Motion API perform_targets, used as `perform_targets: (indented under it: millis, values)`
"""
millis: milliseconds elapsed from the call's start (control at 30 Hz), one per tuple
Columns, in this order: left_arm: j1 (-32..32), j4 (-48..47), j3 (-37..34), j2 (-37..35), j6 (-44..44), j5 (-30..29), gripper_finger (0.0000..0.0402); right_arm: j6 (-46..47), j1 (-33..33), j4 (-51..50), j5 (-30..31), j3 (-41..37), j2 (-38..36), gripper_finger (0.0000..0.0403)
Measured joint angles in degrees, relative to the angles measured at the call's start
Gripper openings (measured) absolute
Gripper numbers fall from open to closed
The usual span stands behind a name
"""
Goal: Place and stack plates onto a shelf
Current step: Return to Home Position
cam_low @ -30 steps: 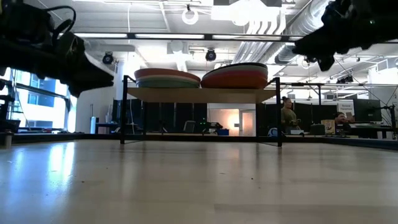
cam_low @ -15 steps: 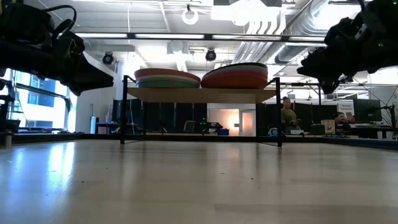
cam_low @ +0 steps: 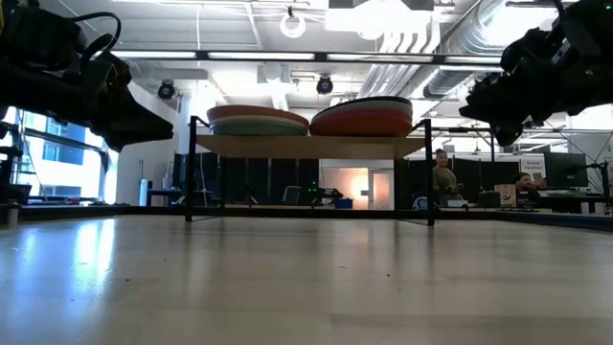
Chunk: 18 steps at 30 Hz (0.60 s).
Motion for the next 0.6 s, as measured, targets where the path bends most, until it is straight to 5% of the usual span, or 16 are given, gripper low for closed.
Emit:
perform_targets:
  millis: [600]
  values:
    - [0.00,0.02,0.00,0.00,-0.02,-0.09,0.0117,-1.38,0.02,-3.03,-3.22,-2.95,0.02,0.0091]
